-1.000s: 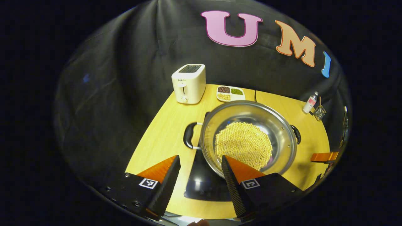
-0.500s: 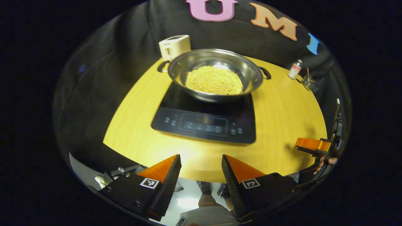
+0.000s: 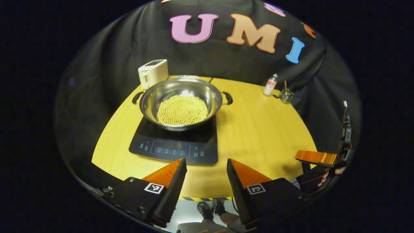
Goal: First push the handle of the pot to place it horizontally, then grasp the pot with both hands and set it on the induction cooktop.
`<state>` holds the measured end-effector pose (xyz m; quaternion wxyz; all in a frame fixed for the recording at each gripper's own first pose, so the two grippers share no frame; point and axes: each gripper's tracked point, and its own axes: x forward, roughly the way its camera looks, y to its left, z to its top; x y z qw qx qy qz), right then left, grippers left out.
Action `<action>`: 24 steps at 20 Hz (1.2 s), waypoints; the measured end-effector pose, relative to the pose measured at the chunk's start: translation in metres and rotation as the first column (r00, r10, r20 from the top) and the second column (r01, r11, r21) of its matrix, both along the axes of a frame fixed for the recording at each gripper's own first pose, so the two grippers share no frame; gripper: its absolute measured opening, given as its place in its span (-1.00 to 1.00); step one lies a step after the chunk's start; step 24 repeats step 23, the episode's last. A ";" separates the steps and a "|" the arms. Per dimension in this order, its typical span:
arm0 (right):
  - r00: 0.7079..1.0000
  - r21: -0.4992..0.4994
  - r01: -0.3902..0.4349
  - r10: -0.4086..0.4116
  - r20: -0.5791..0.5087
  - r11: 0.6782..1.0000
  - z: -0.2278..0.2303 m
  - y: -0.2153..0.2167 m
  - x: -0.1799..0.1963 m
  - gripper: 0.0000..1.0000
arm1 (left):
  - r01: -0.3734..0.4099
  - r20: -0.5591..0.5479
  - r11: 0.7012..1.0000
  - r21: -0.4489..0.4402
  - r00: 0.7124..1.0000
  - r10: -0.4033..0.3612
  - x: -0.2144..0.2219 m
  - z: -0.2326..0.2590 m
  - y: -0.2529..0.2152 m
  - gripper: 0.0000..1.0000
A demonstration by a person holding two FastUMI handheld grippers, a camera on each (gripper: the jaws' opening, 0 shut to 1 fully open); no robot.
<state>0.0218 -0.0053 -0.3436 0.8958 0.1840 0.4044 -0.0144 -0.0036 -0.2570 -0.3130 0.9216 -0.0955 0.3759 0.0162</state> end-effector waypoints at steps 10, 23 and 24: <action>0.875 -0.201 -0.007 0.103 0.473 0.980 0.220 0.027 0.013 0.86 | -0.068 0.605 0.985 0.161 0.795 -0.044 0.002 0.241 -0.006 0.48; 0.583 -0.392 0.133 0.248 0.774 0.910 0.340 0.004 -0.024 0.86 | -0.126 0.714 0.973 0.195 0.699 -0.052 -0.008 0.300 -0.042 1.00; 0.583 -0.392 0.133 0.248 0.774 0.910 0.340 0.004 -0.024 0.86 | -0.126 0.714 0.973 0.195 0.699 -0.052 -0.008 0.300 -0.042 1.00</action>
